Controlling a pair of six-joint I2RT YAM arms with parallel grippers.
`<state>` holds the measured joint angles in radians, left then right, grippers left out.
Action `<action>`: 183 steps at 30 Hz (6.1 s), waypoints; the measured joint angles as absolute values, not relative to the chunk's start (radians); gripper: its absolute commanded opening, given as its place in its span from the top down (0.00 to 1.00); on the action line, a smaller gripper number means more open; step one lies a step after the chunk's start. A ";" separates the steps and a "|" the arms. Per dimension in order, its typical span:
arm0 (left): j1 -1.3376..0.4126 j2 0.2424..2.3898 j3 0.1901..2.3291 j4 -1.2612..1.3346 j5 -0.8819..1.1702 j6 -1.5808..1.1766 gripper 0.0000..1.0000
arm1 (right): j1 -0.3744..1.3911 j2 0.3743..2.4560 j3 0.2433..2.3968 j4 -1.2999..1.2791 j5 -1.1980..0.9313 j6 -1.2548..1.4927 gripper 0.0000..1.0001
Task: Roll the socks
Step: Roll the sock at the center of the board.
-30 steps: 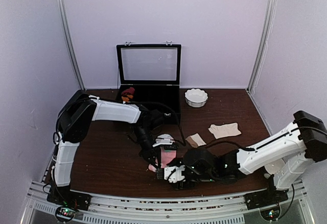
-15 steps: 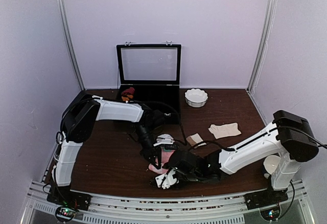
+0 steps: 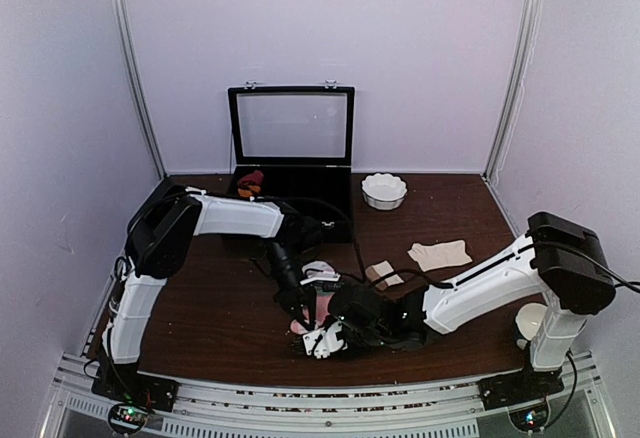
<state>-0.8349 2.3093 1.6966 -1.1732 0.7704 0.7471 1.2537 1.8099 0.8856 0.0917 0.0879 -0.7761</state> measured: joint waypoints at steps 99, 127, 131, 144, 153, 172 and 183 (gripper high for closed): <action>-0.800 2.290 1.665 -1.046 0.809 0.597 0.92 | 0.922 1.628 0.634 0.220 -0.472 0.314 0.00; -0.715 2.466 1.845 -1.307 0.960 0.554 0.90 | 1.309 1.477 0.612 0.185 0.309 -0.252 0.32; -0.708 2.482 1.861 -1.335 0.972 0.554 0.90 | 1.295 1.514 0.635 0.212 0.179 -0.394 0.53; -0.701 2.486 1.860 -1.356 0.973 0.556 0.88 | 1.195 1.756 0.841 0.212 -0.063 -0.555 0.51; -0.700 2.486 1.859 -1.356 0.973 0.568 0.88 | 1.153 1.814 0.891 0.203 -0.076 -0.629 0.52; -0.686 2.400 1.806 -1.351 0.915 0.660 0.02 | 1.104 1.893 0.996 0.113 -0.142 -0.636 0.92; -0.620 2.013 1.564 -1.080 0.604 0.551 0.02 | 1.060 1.910 1.060 0.018 -0.287 -0.495 1.00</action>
<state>-0.6201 2.0129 1.5639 -1.0798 0.6041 0.5514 1.0595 1.9102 1.0595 0.0181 -0.2874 -0.4950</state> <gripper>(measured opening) 0.978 0.172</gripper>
